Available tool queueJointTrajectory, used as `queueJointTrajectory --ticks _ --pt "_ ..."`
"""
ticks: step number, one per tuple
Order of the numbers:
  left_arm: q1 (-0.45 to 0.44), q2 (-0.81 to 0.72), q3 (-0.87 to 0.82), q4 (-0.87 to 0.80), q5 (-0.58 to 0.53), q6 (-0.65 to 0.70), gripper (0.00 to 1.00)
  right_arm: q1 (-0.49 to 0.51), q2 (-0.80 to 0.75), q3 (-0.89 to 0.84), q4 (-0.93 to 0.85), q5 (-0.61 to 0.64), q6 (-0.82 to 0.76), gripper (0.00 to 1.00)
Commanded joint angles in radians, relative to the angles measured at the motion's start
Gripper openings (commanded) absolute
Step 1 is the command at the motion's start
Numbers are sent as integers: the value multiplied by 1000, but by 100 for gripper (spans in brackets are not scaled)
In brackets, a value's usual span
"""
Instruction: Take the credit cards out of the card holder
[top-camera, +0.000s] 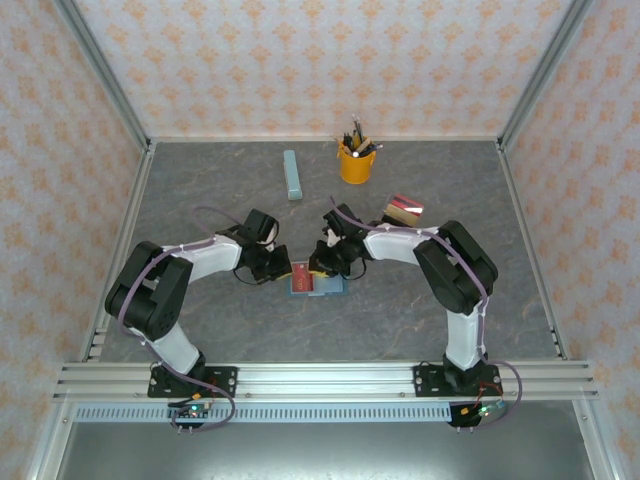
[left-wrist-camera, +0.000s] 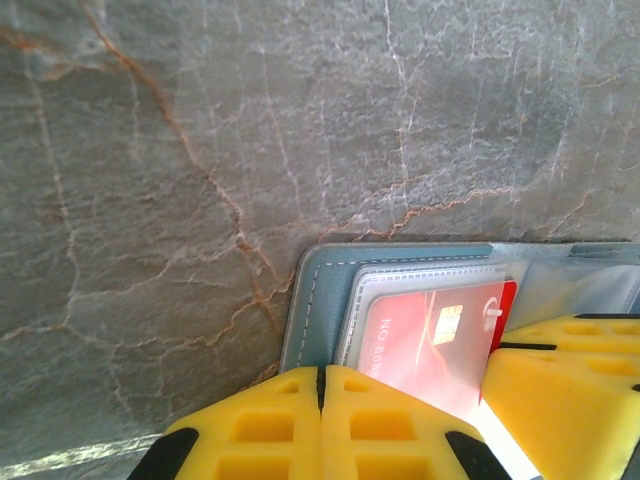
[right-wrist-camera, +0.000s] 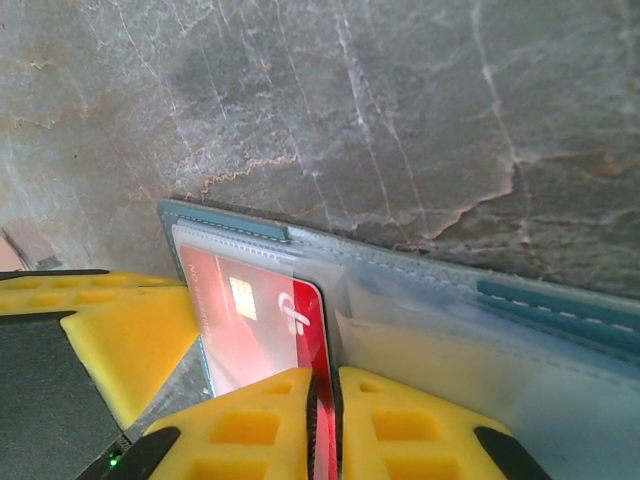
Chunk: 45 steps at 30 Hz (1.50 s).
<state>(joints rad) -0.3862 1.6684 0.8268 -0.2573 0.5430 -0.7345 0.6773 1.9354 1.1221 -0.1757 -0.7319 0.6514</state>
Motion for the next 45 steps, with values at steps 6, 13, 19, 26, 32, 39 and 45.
queueJointTrajectory --ticks 6,13,19,26,32,39,45 --pt "-17 42 -63 -18 -21 -15 0 -7 -26 -72 240 -100 61 12" --pt "-17 23 -65 -13 -12 -22 0 -10 -36 -102 337 -123 100 11" --pt "-17 22 -66 -14 -12 -22 0 -10 -45 -122 393 -130 114 12" --pt "-17 19 -69 4 9 -29 0 -10 -27 -110 382 -127 118 14" --pt "-17 17 -70 5 15 -31 0 -10 -13 -96 351 -124 102 10" --pt "-17 -4 -44 -34 -18 -22 4 -14 -61 -85 196 -62 1 0" --pt "-16 -26 -17 -86 -61 0 13 -33 -126 -86 28 10 -103 0"
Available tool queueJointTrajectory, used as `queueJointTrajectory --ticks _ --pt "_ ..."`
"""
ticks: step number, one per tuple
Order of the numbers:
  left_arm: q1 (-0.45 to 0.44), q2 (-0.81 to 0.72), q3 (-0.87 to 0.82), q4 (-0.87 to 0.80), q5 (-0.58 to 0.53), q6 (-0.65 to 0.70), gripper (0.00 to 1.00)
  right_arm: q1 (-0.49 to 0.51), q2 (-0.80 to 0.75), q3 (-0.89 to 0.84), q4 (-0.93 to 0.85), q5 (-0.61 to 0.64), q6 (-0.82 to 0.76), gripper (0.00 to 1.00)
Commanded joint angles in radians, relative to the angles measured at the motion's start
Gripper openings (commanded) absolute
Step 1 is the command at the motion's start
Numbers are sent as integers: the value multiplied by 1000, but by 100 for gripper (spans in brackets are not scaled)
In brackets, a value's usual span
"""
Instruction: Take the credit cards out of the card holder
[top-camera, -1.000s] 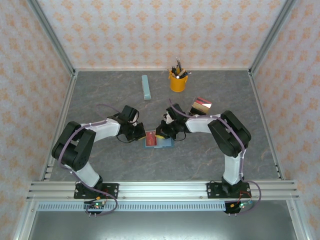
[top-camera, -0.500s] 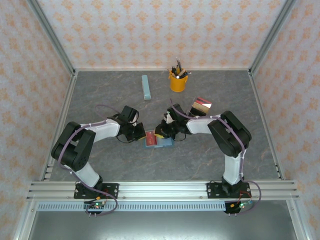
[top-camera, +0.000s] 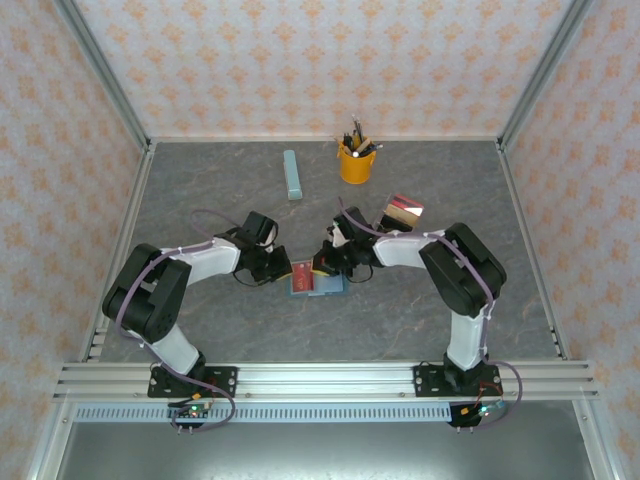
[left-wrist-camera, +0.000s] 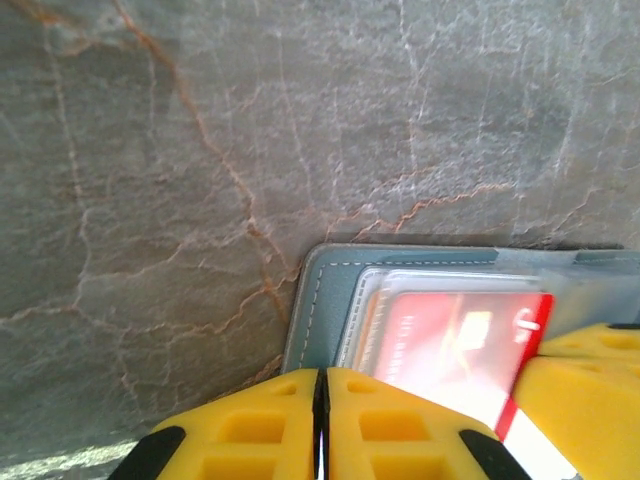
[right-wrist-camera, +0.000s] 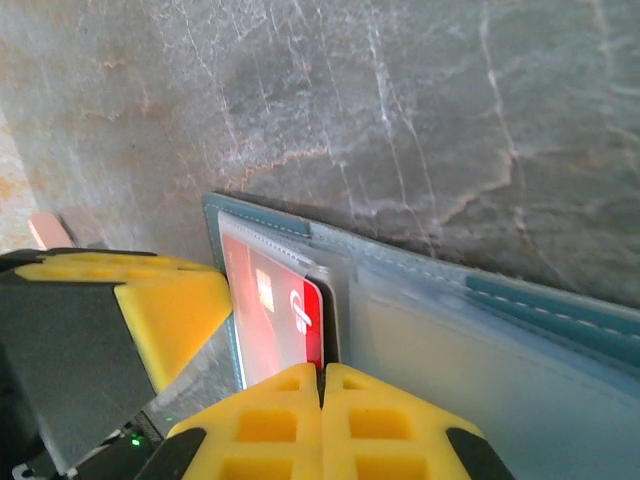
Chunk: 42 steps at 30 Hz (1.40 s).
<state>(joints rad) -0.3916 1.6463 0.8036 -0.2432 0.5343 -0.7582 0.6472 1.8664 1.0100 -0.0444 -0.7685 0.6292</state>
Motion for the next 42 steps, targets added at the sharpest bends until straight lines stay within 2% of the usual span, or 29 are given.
queueJointTrajectory --ticks 1,9,19,25,31,35,42 --pt "-10 -5 8 -100 -53 25 14 -4 -63 25 -119 53 -89 0" --pt "-10 -41 43 -91 -20 33 13 -7 -51 36 -135 66 -90 0" --pt "-13 -66 31 -42 57 28 4 -6 -6 73 -159 70 -74 0" --pt "-21 -24 34 -15 101 27 2 -7 24 88 -182 52 -58 16" --pt "-30 23 46 -67 41 39 0 -6 47 104 -219 70 -60 24" --pt "-30 49 43 -103 -18 37 0 -5 63 111 -221 53 -68 25" --pt "-30 76 12 -105 -43 24 0 -1 74 111 -155 -20 -56 23"
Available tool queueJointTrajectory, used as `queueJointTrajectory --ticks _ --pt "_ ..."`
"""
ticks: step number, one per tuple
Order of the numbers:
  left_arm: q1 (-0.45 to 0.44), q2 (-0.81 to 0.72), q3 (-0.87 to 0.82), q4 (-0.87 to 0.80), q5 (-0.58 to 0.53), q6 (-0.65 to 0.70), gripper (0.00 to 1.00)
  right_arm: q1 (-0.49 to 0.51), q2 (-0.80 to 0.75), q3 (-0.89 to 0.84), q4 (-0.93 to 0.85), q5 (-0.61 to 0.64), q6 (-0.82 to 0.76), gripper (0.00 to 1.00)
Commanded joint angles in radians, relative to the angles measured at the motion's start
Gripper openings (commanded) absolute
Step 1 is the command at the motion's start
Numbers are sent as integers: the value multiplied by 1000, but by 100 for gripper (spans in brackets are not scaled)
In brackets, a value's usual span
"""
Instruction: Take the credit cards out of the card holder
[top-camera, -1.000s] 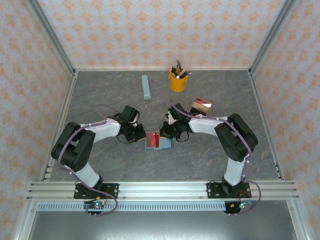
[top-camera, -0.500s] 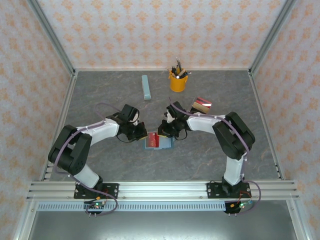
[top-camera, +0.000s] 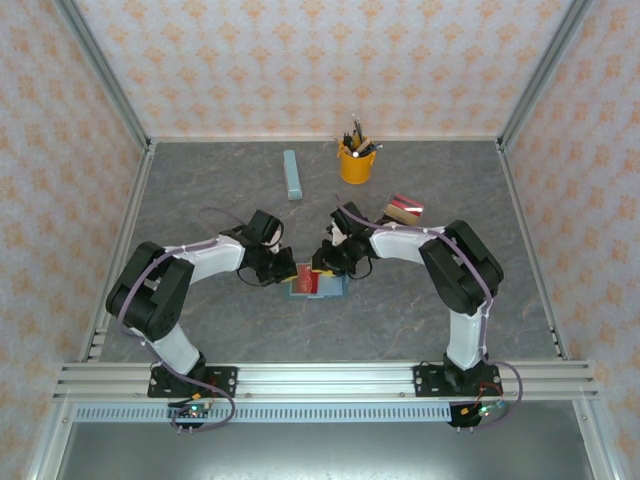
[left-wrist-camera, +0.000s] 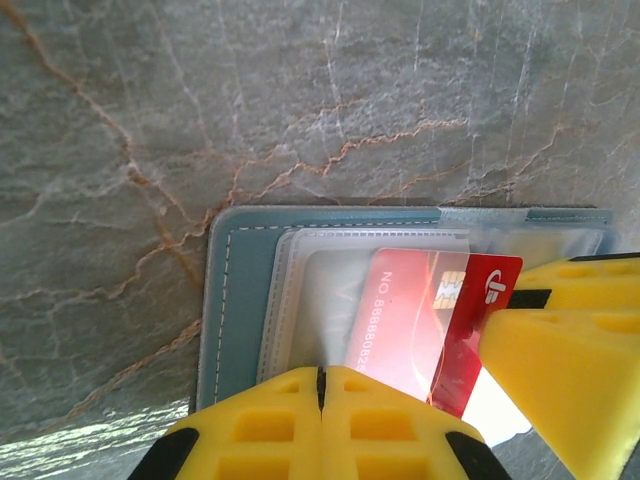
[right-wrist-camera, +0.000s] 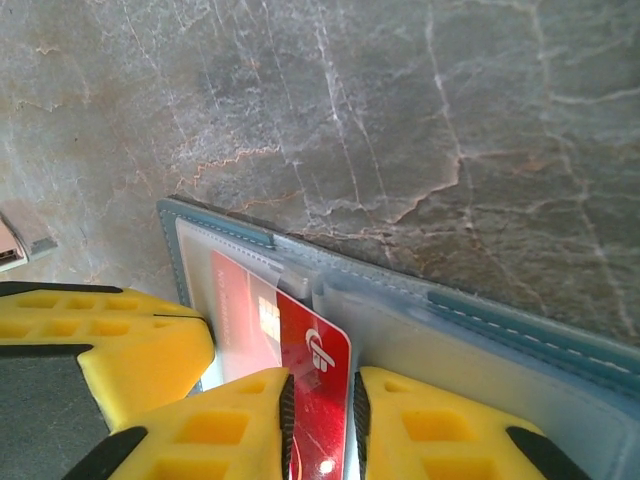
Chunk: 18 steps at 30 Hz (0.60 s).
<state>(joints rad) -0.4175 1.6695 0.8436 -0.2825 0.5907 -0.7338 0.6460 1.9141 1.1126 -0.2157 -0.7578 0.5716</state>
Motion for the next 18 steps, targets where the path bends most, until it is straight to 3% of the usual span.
queueJointTrajectory --ticks 1,11,18 --pt "-4 53 -33 -63 -101 -2 0 1 25 9 19 -28 5 21" --pt "-3 35 -22 -87 -126 7 0 -11 -39 -9 -52 83 -24 0" --pt "-4 11 -11 -84 -122 2 11 -31 -123 -36 -165 153 -91 0"
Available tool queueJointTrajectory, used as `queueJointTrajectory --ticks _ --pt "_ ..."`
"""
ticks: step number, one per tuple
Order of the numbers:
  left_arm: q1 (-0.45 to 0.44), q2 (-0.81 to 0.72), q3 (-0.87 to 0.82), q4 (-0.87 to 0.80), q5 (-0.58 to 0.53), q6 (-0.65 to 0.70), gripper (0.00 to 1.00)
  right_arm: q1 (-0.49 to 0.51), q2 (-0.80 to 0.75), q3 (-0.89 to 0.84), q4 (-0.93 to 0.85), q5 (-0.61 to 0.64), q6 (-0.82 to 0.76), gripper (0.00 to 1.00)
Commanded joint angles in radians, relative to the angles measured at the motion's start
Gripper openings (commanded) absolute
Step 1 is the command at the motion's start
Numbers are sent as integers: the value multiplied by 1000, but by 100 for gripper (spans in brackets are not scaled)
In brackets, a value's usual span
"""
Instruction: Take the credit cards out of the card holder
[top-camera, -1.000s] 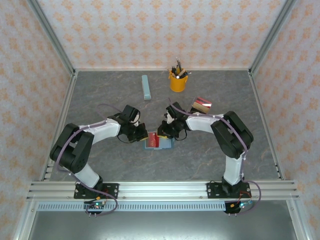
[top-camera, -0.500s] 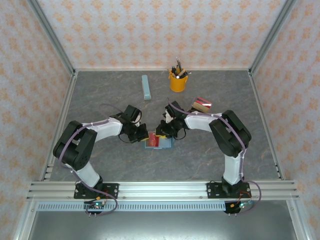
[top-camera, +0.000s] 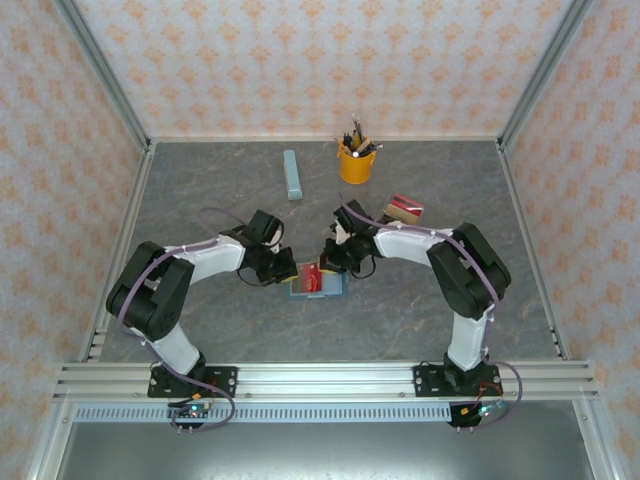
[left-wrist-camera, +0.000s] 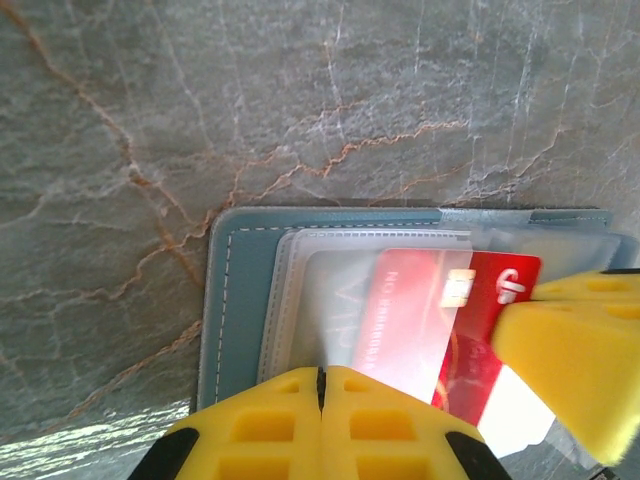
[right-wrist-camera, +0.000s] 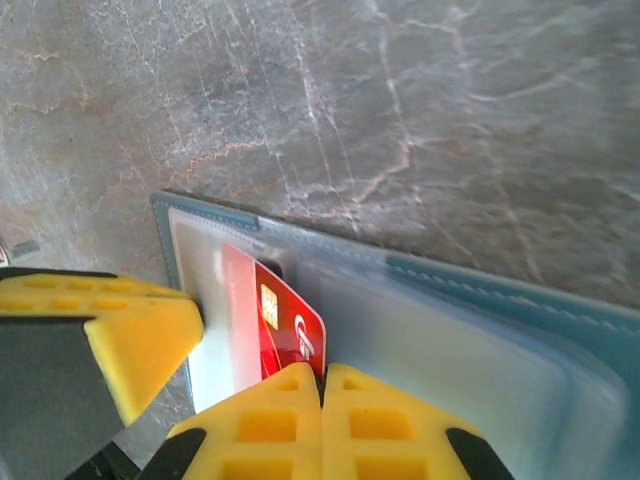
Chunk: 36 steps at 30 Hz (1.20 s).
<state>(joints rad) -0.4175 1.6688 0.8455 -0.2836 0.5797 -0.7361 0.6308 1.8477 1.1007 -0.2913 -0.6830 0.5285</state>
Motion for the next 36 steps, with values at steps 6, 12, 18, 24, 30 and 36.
queueJointTrajectory --ticks 6,12,18,24,30,36 --pt "-3 -47 20 -80 -81 6 23 -26 -198 -70 -88 98 -80 0" --pt "35 -204 49 -33 16 -24 53 -40 -366 -97 -10 32 -83 0" --pt "76 -353 23 136 202 -95 78 -121 -464 -121 127 -146 -23 0" --pt "75 -394 -6 351 371 -197 83 -184 -520 -106 202 -305 41 0" --pt "71 -359 31 507 444 -298 76 -214 -525 -116 386 -412 193 0" --pt "63 -329 62 560 463 -339 46 -215 -509 -99 456 -415 255 0"
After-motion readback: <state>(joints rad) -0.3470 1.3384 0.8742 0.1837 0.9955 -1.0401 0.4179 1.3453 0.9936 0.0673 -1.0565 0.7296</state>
